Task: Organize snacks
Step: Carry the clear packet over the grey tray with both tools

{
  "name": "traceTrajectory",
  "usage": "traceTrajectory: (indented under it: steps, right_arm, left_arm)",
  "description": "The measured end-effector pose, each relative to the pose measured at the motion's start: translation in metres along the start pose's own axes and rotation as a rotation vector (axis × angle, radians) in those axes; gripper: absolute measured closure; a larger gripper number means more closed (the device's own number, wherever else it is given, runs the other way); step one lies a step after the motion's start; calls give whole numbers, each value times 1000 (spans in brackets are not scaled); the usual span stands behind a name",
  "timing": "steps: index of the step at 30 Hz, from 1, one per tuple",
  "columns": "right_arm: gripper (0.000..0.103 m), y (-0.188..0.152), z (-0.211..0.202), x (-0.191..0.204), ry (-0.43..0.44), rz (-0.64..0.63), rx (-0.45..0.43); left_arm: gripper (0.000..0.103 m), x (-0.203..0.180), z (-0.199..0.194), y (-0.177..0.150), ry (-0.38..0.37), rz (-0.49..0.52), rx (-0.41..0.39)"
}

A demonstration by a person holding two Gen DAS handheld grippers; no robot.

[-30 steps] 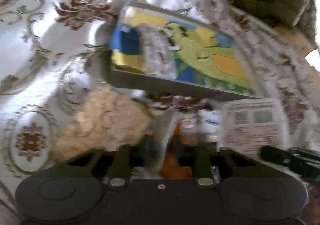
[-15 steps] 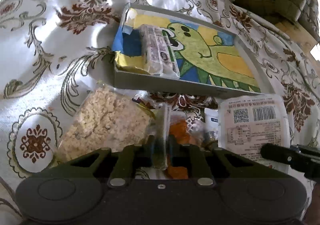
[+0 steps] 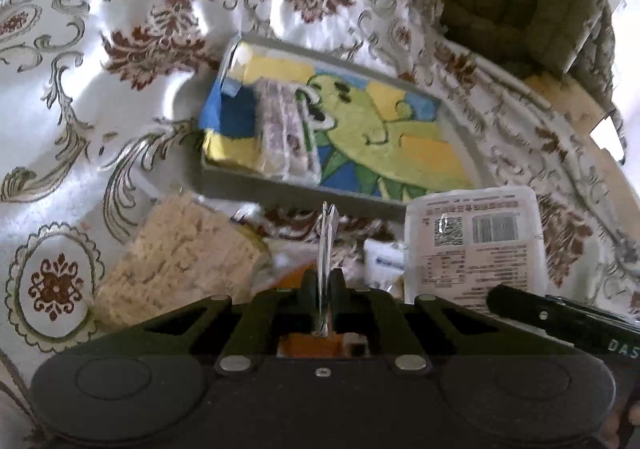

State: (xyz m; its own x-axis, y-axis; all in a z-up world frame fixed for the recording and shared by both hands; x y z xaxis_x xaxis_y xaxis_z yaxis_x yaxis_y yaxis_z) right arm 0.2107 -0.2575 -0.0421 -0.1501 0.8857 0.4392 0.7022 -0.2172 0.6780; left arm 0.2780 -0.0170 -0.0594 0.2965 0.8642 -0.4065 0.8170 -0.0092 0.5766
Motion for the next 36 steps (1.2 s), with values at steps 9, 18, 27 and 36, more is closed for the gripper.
traceTrajectory:
  steps: [9, 18, 27, 36]
  right_arm:
    - [97, 22, -6, -11, 9, 59, -84]
    - [97, 83, 7, -40, 16, 174, -251]
    - [98, 115, 49, -82, -71, 216, -303]
    - [97, 118, 72, -108, -130, 258, -267]
  left_arm:
    - [97, -12, -7, 13, -59, -30, -74]
    - [97, -46, 24, 70, -33, -14, -152]
    - [96, -74, 88, 111, -2, 25, -124]
    - [96, -74, 135, 112, 62, 29, -55]
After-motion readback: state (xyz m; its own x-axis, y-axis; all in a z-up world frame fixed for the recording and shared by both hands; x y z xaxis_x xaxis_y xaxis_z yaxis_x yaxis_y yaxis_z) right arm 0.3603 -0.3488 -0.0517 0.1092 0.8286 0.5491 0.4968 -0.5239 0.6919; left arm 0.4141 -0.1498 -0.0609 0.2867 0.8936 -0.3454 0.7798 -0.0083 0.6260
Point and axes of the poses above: each gripper's, at about its wrist camera, not at the fingertips, and z roughly the way its jaws point, x to its left, y to its top, the point moved 3 cm from there along z, roughly the way its jaws point, and after that the axes turned 2 degrees about x, right-handed, at the moved point
